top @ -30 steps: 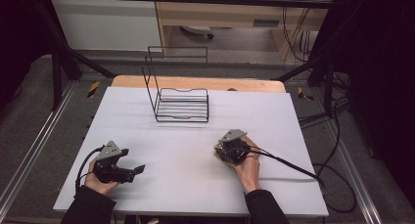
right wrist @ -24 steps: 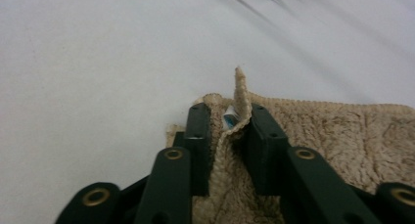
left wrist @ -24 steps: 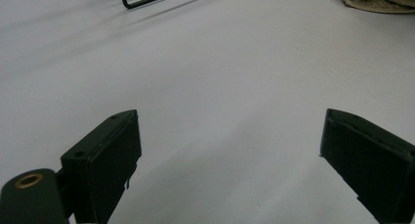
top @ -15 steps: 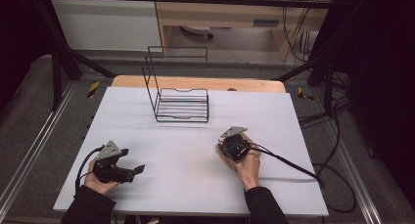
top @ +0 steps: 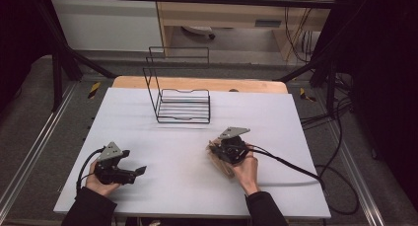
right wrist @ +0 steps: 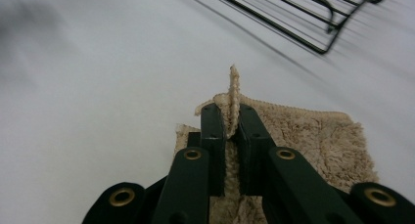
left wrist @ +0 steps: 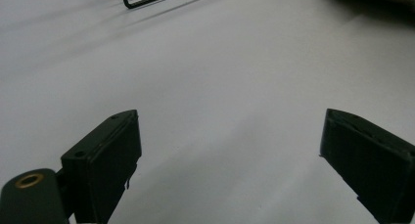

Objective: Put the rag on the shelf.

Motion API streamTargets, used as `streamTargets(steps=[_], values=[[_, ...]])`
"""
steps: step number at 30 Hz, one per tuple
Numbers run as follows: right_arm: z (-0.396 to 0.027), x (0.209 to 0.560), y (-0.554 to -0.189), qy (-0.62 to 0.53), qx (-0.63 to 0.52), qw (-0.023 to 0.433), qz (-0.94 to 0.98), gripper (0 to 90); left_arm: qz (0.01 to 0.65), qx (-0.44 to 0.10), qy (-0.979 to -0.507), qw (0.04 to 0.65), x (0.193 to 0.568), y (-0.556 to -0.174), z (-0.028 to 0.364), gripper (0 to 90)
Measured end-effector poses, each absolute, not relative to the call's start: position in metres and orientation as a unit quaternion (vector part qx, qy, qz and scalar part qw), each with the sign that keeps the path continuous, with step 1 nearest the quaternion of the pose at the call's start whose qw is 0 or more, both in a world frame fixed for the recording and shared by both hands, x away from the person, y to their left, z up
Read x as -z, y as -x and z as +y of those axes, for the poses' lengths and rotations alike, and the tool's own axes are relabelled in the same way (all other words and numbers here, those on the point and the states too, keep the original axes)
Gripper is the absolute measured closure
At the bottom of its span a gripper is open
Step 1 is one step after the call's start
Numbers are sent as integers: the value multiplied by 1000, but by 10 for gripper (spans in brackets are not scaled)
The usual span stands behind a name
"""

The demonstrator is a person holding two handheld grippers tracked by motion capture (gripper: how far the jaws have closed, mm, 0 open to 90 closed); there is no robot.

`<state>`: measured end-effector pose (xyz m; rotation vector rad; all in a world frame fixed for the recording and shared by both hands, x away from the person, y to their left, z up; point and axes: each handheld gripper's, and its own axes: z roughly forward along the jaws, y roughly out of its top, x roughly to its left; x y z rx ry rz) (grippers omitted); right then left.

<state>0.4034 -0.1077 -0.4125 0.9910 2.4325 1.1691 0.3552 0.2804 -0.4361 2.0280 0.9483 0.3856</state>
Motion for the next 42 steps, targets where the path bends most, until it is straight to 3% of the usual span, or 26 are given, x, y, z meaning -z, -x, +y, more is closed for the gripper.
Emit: streamTargets(steps=[12,18,20,21,22,23,28,32,36,42], values=[[-40,428,-400,-321,-415,88,847,837,380,-154,-809,421,436,-355,281,79],[-32,443,-406,-330,-410,76,847,801,380,-153,-810,420,436,-355,281,79],[-31,446,-406,-323,-416,74,847,693,380,-153,-809,421,436,-355,281,79],[-33,442,-404,-320,-425,77,844,588,381,-153,-809,420,436,-355,281,79],[-33,442,-404,-320,-425,77,844,588,381,-153,-809,421,436,-355,281,79],[-39,430,-402,-309,-430,101,842,498,381,-153,-809,421,436,-355,281,79],[-66,410,-402,-309,-439,127,834,455,383,-152,-809,419,436,-356,280,79],[-102,410,-406,-335,-417,138,833,487,384,-151,-809,418,436,-357,279,78],[-137,432,-408,-366,-389,116,838,561,385,-151,-809,417,437,-358,277,77],[-147,445,-404,-374,-380,88,841,650,386,-148,-811,415,437,-359,275,76]])
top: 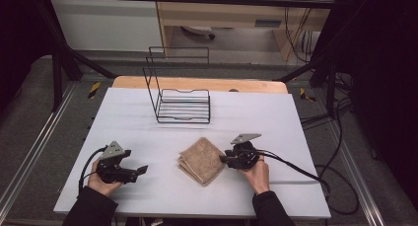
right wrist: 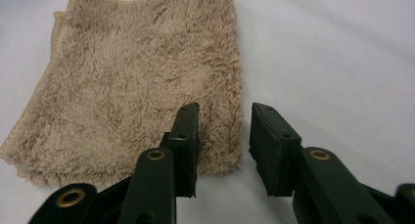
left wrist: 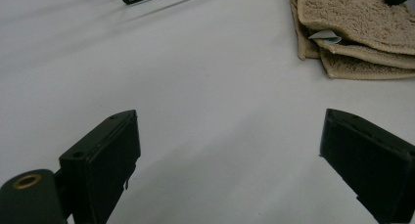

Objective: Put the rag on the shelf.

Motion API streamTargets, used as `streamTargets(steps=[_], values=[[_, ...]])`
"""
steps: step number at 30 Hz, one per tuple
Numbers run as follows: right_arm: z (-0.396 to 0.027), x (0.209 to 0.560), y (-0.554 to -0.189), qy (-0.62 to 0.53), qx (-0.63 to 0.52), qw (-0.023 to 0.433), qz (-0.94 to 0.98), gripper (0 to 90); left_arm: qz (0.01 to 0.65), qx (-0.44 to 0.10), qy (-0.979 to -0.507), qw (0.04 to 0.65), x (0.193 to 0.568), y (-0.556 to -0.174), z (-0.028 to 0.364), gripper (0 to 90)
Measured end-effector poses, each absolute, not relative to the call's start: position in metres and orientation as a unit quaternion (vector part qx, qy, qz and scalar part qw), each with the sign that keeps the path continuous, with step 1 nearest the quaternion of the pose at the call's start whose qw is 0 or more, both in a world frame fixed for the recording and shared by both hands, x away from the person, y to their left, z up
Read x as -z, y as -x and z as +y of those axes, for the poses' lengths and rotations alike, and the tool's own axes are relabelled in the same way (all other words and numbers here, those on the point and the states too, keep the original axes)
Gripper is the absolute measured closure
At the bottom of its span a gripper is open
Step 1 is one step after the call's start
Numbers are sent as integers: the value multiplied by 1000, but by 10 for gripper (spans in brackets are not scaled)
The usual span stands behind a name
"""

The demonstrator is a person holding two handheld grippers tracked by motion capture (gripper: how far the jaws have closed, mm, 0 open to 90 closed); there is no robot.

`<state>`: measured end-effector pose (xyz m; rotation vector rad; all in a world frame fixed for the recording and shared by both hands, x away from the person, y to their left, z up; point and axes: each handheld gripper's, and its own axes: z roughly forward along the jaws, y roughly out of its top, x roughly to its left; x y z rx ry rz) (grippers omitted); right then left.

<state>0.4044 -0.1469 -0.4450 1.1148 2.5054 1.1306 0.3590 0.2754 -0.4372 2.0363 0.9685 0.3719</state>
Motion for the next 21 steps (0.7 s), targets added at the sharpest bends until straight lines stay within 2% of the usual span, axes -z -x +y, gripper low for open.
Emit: streamTargets(steps=[6,8,21], values=[[-146,446,-403,-388,-377,62,839,814,388,-144,-810,416,437,-357,275,74],[-146,444,-401,-393,-375,60,837,840,390,-142,-809,417,436,-357,273,73],[-156,436,-353,-421,-376,66,823,837,416,-123,-796,421,425,-356,232,88]])
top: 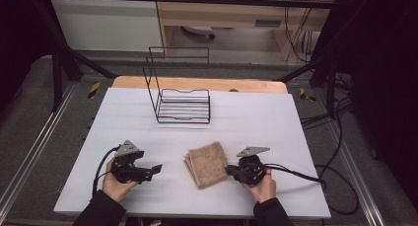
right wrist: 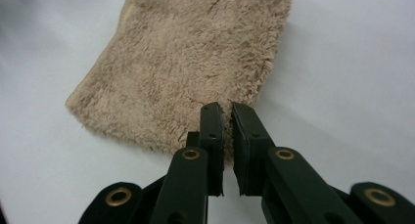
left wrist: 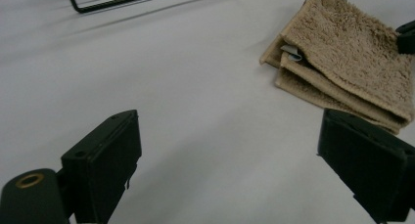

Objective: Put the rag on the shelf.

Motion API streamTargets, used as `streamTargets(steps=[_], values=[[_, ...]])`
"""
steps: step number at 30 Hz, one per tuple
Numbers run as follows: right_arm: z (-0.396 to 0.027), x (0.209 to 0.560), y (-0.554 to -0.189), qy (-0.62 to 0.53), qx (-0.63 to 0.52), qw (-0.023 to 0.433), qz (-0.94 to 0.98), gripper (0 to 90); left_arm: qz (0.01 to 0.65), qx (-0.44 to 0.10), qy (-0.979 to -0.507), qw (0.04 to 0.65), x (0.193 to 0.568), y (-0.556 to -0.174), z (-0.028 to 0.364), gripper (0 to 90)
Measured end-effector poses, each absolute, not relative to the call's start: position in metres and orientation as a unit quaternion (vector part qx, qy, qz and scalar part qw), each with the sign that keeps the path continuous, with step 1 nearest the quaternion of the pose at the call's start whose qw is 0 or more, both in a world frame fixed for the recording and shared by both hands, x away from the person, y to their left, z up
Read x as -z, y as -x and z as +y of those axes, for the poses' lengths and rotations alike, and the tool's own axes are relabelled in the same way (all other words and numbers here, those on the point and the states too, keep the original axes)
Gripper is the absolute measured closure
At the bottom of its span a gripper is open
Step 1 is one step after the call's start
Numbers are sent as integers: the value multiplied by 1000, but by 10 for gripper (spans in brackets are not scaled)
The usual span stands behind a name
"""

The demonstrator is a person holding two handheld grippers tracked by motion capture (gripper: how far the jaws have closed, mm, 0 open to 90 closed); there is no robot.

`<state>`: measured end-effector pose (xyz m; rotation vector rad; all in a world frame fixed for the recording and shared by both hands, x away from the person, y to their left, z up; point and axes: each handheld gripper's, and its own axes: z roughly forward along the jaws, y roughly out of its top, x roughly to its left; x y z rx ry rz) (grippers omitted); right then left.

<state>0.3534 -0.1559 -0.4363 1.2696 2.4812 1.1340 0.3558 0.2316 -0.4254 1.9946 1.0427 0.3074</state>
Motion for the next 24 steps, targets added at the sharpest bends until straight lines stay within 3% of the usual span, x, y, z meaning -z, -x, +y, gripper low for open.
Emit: streamTargets(steps=[8,17,18,24], values=[[-160,443,-351,-422,-373,65,823,802,429,-93,-797,416,426,-368,185,159],[-173,433,-353,-394,-415,93,815,580,462,-67,-785,407,436,-386,143,263],[-176,430,-355,-390,-423,104,811,515,465,-65,-784,407,438,-388,140,298],[-179,426,-366,-379,-428,119,812,457,465,-67,-788,398,444,-395,127,407]])
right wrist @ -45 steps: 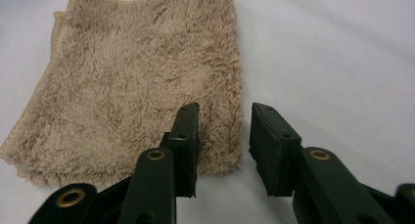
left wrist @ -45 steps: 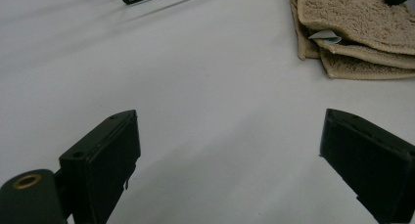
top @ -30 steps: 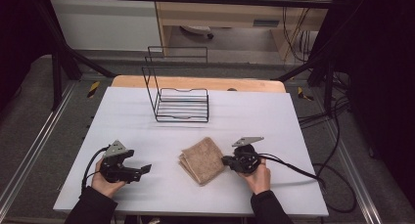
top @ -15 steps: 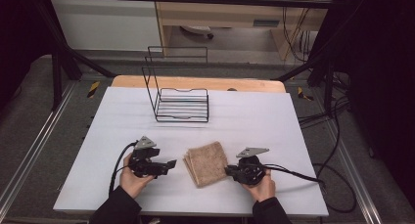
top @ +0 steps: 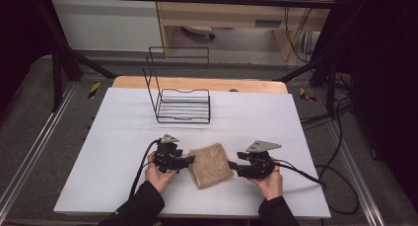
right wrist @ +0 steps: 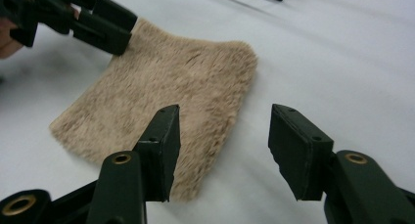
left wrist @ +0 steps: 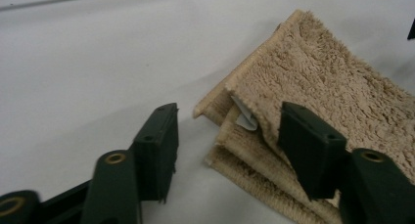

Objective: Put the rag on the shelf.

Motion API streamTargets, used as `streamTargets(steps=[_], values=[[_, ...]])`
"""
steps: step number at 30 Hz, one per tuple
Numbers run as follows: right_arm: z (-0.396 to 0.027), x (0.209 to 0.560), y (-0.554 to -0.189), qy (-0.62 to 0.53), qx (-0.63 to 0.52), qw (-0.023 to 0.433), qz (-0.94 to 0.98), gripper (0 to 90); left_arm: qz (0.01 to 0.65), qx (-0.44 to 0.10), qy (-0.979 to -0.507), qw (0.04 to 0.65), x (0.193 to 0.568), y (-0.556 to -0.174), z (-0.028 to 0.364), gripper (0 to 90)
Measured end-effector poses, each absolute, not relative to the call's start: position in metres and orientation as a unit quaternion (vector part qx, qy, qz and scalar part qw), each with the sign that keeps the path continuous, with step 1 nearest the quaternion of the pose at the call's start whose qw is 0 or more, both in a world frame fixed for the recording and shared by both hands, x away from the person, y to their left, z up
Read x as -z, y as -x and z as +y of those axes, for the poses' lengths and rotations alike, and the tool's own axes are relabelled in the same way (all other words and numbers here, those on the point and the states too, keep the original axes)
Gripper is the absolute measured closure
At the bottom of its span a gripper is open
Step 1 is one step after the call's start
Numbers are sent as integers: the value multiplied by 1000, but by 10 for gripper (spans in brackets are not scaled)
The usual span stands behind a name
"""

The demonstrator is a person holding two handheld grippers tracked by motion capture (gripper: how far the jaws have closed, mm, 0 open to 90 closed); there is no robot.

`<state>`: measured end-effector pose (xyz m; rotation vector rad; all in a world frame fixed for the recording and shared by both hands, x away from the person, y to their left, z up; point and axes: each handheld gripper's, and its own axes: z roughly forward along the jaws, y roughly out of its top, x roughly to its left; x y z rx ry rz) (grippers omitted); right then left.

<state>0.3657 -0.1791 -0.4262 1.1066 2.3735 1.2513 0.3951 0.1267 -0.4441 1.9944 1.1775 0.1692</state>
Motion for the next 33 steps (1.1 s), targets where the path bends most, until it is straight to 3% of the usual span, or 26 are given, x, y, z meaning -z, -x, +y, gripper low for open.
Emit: streamTargets(steps=[11,16,25,31,33], values=[[-158,437,-407,-389,-428,92,811,445,463,-58,-792,393,450,-396,119,627],[-149,444,-417,-399,-420,76,811,468,467,-58,-790,393,451,-396,117,676],[-145,450,-433,-410,-410,50,813,594,471,-53,-786,397,452,-395,116,783],[-145,453,-438,-408,-401,32,819,672,466,-50,-788,399,452,-395,116,800],[-144,453,-438,-413,-402,20,817,749,465,-48,-788,400,452,-396,117,811]])
